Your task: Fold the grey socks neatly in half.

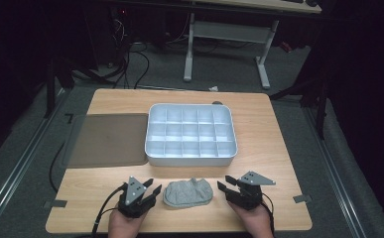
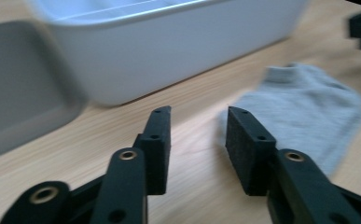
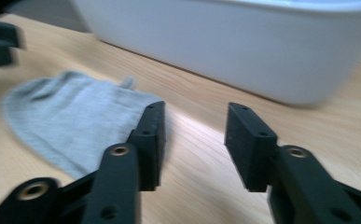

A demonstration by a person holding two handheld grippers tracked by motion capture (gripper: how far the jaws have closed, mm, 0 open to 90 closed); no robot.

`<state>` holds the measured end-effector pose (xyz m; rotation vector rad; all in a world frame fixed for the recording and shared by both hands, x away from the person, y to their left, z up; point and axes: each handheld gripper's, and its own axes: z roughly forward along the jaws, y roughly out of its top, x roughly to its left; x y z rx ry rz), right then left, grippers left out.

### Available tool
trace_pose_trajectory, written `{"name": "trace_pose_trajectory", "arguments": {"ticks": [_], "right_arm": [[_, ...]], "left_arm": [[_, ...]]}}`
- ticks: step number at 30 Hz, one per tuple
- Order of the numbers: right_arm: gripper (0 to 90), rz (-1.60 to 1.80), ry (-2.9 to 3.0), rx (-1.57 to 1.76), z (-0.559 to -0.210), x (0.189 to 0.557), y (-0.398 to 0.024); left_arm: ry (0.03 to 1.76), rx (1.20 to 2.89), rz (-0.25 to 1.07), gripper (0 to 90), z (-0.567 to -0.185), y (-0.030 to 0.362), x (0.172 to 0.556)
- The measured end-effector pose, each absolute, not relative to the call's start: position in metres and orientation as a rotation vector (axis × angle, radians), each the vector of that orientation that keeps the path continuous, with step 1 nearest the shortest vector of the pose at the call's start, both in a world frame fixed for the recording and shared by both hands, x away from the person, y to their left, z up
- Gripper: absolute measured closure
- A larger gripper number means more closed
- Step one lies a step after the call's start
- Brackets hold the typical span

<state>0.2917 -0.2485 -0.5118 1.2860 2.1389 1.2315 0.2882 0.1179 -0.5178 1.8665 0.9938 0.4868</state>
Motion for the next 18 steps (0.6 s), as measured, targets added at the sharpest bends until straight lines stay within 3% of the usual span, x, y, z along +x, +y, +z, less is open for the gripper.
{"name": "trace_pose_trajectory", "arguments": {"ticks": [8, 18], "right_arm": [[54.0, 1.215, 2.134, 1.258, -0.516, 0.282, -0.248], [54.4, 1.243, 2.109, 1.265, -0.515, 0.277, -0.251]], "left_arm": [[1.048, 1.844, 0.487, 42.9, -0.519, 0.131, 0.297], [1.045, 1.861, 0.463, 38.1, -0.521, 0.128, 0.297]]}}
